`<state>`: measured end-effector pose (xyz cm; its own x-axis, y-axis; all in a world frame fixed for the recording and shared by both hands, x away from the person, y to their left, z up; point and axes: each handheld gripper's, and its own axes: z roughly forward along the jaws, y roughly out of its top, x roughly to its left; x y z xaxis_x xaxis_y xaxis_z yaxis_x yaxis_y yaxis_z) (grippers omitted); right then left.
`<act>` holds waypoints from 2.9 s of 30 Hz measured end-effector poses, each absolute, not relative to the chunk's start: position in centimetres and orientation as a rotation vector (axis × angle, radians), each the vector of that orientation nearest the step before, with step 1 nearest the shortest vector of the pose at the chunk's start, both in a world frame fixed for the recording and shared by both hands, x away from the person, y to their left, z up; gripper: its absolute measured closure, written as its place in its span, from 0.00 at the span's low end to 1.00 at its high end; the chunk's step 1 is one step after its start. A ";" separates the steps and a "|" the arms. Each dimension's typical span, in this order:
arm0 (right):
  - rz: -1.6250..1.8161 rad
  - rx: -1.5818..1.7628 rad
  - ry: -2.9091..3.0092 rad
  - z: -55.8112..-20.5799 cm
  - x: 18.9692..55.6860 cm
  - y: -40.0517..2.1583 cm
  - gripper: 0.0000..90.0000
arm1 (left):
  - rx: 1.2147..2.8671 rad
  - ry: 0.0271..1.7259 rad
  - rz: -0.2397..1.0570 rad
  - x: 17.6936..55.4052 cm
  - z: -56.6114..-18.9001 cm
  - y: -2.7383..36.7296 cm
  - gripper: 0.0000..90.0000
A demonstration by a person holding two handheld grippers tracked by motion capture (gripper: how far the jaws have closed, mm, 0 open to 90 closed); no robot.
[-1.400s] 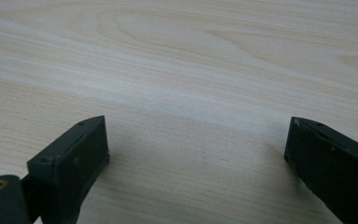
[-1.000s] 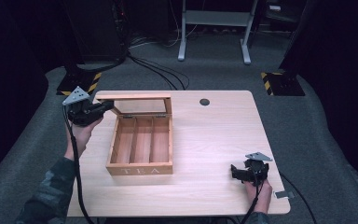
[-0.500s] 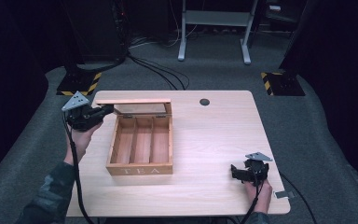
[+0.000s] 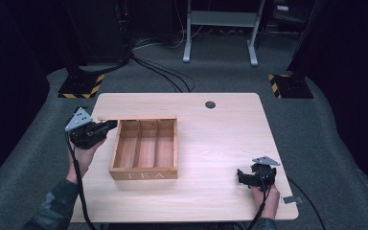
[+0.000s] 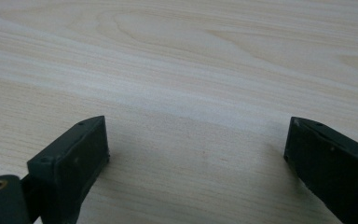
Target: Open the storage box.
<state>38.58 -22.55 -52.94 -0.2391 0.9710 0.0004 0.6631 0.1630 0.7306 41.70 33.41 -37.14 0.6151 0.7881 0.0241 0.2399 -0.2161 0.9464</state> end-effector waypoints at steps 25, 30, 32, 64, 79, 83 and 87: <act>0.854 1.548 1.968 -52.9 38.6 -22.5 0.07 | 1.794 0.823 0.633 38.5 -41.1 33.0 0.97; 0.853 1.550 1.967 -52.9 38.6 -22.5 0.07 | 1.785 0.831 0.636 37.8 -42.3 32.9 0.97; 0.854 1.548 1.968 -52.9 38.6 -22.5 0.07 | 1.786 0.834 0.638 37.6 -42.7 32.8 0.97; 0.854 1.549 1.967 -52.9 38.6 -22.5 0.07 | 1.812 0.966 0.528 34.9 -48.3 34.5 0.93; 0.854 1.548 1.967 -52.9 38.6 -22.5 0.07 | 1.808 0.970 0.488 32.4 -48.4 35.9 0.86; 0.855 1.546 1.968 -52.9 38.6 -22.5 0.07 | 1.855 0.991 0.459 31.8 -50.1 36.2 0.82; 0.856 1.545 1.968 -52.9 38.6 -22.5 0.07 | 1.846 1.027 0.433 31.5 -50.7 37.2 0.77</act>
